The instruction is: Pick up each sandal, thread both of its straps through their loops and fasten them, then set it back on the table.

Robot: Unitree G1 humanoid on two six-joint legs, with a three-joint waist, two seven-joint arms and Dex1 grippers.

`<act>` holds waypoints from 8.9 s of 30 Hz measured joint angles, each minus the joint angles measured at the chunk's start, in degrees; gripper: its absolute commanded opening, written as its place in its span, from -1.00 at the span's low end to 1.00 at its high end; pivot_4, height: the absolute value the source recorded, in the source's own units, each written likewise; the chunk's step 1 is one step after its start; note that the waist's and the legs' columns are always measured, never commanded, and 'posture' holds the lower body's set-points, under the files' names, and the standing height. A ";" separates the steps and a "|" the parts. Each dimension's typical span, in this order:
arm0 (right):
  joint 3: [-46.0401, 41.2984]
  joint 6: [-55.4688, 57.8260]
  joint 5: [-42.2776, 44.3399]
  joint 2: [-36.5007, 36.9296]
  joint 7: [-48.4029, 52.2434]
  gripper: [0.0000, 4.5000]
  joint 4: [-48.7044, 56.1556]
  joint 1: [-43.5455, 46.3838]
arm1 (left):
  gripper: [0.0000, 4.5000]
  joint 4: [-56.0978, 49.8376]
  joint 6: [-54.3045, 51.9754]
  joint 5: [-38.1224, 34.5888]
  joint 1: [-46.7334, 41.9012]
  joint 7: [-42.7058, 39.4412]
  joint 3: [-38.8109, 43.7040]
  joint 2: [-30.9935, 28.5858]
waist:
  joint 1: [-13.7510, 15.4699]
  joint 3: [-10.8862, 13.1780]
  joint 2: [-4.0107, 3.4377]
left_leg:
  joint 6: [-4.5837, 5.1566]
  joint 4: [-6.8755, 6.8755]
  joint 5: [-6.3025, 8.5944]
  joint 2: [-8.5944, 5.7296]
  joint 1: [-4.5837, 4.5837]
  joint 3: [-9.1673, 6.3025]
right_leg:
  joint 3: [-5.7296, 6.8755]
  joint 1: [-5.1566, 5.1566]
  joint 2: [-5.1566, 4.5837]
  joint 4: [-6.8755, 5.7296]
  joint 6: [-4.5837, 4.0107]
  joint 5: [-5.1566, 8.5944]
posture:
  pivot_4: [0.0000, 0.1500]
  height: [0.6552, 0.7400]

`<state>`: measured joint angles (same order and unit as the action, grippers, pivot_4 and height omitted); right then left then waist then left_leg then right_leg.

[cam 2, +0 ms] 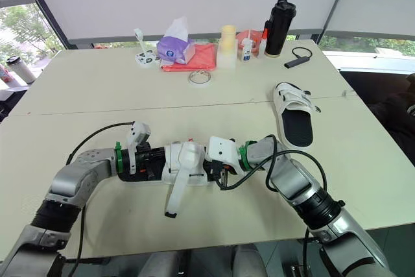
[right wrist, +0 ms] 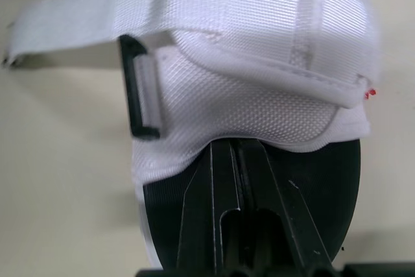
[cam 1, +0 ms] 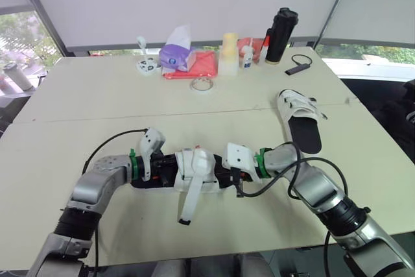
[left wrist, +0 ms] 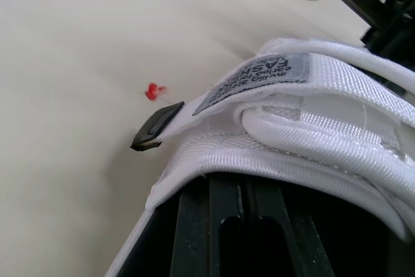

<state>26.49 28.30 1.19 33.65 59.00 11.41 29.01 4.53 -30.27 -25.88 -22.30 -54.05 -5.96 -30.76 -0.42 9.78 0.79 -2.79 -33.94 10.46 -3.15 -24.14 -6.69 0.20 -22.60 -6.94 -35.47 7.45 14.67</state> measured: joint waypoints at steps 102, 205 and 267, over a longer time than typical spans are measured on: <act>0.52 -0.37 -0.42 0.40 0.19 -1.00 -0.07 0.41 | -0.98 -13.10 -25.27 -28.28 1.20 5.22 7.89 9.17 | -0.26 0.02 0.01 | 0.02 -0.05 -0.01 0.03 -0.14 0.02 | 0.00 -0.13 0.03 -0.02 0.00 -0.02 | 1.00 1.00; 0.71 -0.05 -1.06 0.67 -0.26 -1.00 0.93 -0.32 | 0.97 -24.71 -12.62 -20.93 18.73 -5.44 8.09 -6.91 | -0.48 -0.56 -0.38 | 0.03 0.13 0.20 0.07 -0.26 0.04 | -0.01 -0.52 -0.36 0.32 0.02 0.06 | 1.00 1.00; 0.23 -0.06 -2.09 0.52 -0.15 -1.00 0.90 -0.45 | -0.98 -15.95 -3.08 -9.68 21.50 -3.04 -3.70 5.76 | -0.11 -0.52 -0.34 | 0.18 0.05 0.18 -0.03 -0.28 0.16 | 0.13 -0.50 -0.58 0.32 0.02 0.03 | 1.00 1.00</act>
<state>26.73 28.24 -0.91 34.18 58.86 12.30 28.56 -11.41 -33.34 -35.56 -0.80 -57.09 -9.66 -25.00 -0.53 9.26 0.45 -2.61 -33.89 10.64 -3.18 -24.42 -6.54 0.33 -23.10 -7.52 -35.16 7.47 14.70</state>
